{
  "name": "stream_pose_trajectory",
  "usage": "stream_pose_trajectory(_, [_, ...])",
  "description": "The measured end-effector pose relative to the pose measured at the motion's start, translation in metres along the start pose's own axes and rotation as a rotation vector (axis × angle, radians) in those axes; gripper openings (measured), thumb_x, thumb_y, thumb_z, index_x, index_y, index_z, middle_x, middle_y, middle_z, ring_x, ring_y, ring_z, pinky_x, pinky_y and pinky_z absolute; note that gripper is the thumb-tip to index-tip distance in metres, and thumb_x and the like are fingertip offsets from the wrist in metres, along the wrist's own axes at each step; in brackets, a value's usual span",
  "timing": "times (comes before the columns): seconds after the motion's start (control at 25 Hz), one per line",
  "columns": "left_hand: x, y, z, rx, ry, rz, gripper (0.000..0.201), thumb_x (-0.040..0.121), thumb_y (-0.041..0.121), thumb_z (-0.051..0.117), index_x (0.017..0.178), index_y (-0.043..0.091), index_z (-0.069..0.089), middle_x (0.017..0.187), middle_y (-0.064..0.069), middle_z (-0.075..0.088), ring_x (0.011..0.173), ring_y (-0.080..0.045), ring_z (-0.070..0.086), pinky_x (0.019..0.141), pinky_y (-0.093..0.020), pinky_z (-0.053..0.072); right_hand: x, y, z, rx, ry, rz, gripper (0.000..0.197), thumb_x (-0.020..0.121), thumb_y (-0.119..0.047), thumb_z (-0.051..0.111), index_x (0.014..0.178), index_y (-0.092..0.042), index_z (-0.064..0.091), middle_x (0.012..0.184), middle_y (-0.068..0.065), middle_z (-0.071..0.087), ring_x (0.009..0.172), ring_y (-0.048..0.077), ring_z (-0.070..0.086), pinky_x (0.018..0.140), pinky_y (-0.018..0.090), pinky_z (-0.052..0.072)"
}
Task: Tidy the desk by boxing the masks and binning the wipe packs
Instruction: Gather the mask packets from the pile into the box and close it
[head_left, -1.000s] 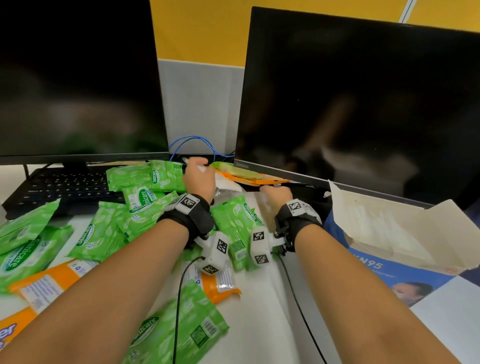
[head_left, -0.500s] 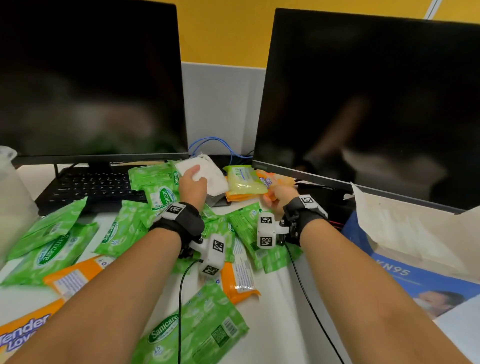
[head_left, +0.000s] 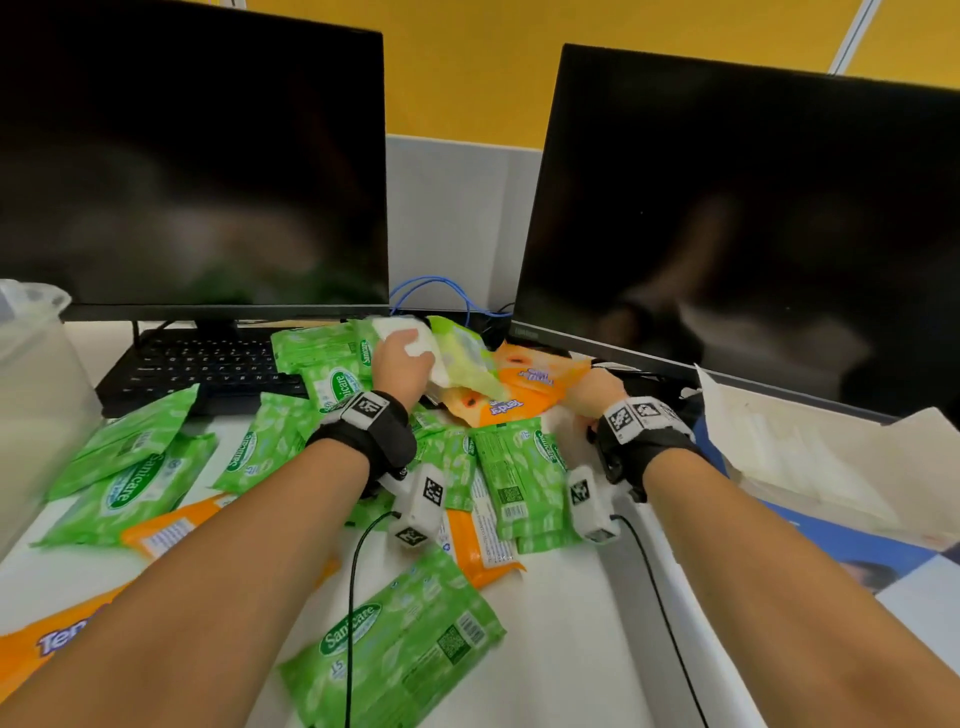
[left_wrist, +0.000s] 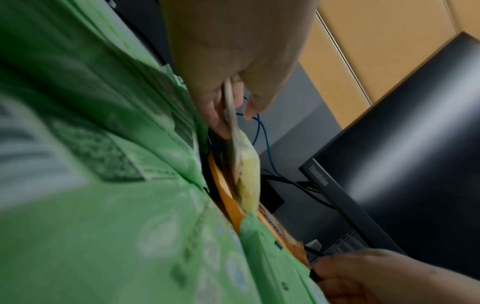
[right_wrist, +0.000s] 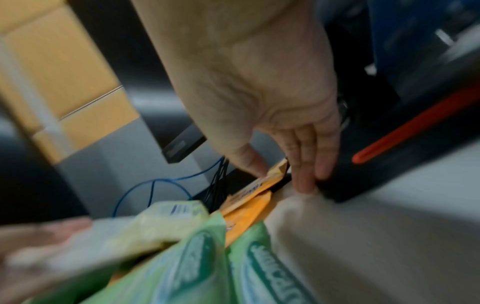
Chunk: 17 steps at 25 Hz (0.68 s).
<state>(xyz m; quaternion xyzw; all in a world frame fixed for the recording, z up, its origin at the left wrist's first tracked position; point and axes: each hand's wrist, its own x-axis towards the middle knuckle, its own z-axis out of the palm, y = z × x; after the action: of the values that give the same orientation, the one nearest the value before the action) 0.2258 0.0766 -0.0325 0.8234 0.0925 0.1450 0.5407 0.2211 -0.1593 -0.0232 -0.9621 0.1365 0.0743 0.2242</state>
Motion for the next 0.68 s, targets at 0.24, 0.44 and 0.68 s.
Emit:
stream_pose_trajectory(0.24, [-0.045, 0.024, -0.043, -0.153, 0.250, 0.114, 0.025, 0.091, 0.005, 0.052, 0.114, 0.001, 0.059, 0.119, -0.019, 0.059, 0.108, -0.031, 0.056, 0.080, -0.022, 0.037, -0.086, -0.053, -0.011, 0.011, 0.008, -0.442, 0.021, 0.089, -0.018, 0.056, 0.106, -0.013, 0.067, 0.095, 0.001, 0.064, 0.091, 0.018, 0.060, 0.069, 0.026, 0.045])
stream_pose_trajectory(0.44, [-0.078, -0.001, -0.122, 0.087, 0.182, 0.111, 0.029, 0.092, 0.002, 0.043, 0.113, 0.004, 0.064, 0.120, -0.016, 0.063, 0.112, -0.034, 0.057, 0.093, -0.032, 0.038, -0.195, -0.095, 0.005, -0.261, -0.608, -0.551, 0.039, 0.088, -0.032, 0.064, 0.126, -0.026, 0.058, 0.105, 0.003, 0.065, 0.092, 0.016, 0.059, 0.090, 0.036, 0.053])
stream_pose_trajectory(0.68, [-0.120, -0.061, -0.213, 0.095, 0.342, -0.114, 0.036, 0.096, 0.003, 0.036, 0.119, 0.000, 0.063, 0.130, -0.022, 0.057, 0.120, -0.038, 0.051, 0.100, -0.036, 0.037, -0.250, -0.097, 0.071, -0.783, -0.563, -0.730, 0.091, 0.070, -0.050, 0.078, 0.145, -0.038, 0.029, 0.148, 0.010, 0.032, 0.135, 0.033, 0.036, 0.102, 0.046, 0.036])
